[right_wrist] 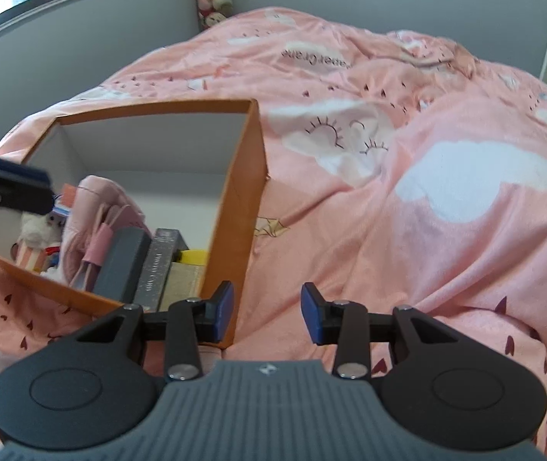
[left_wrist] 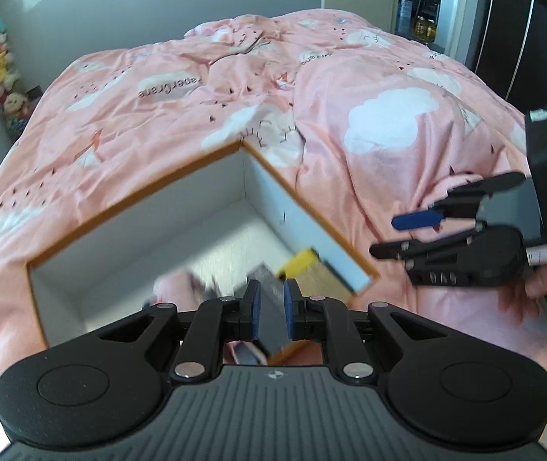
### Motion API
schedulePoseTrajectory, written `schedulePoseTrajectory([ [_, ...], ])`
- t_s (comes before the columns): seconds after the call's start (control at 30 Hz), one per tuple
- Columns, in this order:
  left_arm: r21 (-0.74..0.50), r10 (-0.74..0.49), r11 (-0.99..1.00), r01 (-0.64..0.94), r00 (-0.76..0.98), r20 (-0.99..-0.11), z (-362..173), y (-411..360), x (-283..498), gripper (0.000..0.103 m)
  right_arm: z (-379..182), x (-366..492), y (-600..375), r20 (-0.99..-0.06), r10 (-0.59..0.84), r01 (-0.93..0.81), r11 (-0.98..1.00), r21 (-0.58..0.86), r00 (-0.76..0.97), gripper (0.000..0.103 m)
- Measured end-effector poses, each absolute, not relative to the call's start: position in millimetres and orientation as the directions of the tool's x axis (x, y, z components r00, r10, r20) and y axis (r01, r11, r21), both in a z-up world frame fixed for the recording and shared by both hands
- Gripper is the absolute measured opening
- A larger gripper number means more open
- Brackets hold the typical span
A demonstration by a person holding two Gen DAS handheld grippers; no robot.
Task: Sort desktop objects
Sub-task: 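Reach both grippers down to the pink selfie stick and white bottle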
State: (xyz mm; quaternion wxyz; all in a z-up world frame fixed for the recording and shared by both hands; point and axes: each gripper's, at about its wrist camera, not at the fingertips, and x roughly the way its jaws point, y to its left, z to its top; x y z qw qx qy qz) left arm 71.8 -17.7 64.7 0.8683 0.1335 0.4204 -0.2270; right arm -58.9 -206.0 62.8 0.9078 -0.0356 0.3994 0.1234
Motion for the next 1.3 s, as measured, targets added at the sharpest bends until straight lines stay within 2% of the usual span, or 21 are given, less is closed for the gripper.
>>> schedulePoseTrajectory([
  [0.13,-0.017,-0.288,0.875,0.484,0.493,-0.821,55,-3,48,0.022,66,-74,-210,-0.733,0.245,-0.275,0.958,0.082,0.635,0.046],
  [0.27,-0.033,-0.27,0.881,0.472,0.446,-0.854,33,3,31,0.022,58,-83,-209,-0.784,0.283,-0.297,0.946,0.133,0.552,0.045],
  [0.47,0.008,-0.249,0.802,0.597,0.347,-0.904,4,-13,7,0.026,42,-104,-190,-0.836,0.359,-0.386,0.901,0.196,0.414,0.041],
  [0.53,0.007,-0.254,0.764,0.646,0.31,-0.916,-6,-20,-3,0.031,39,-112,-183,-0.848,0.38,-0.425,0.881,0.209,0.37,0.041],
  [0.63,0.02,-0.241,0.726,0.688,0.281,-0.929,-20,-32,-13,0.035,31,-123,-173,-0.876,0.35,-0.479,0.863,0.162,0.333,0.041],
  [0.8,0.067,-0.199,0.688,0.723,0.276,-0.94,-37,-43,-21,0.036,23,-134,-163,-0.908,0.273,-0.569,0.821,0.048,0.318,0.044],
  [0.93,0.133,-0.16,0.658,0.741,0.311,-0.937,-47,-54,-24,0.045,16,-131,-164,-0.918,0.267,-0.58,0.813,0.052,0.292,0.05],
  [1.3,0.167,-0.163,0.617,0.769,0.332,-0.929,-63,-70,-22,0.044,3,-130,-161,-0.902,0.276,-0.562,0.826,0.045,0.333,0.051],
])
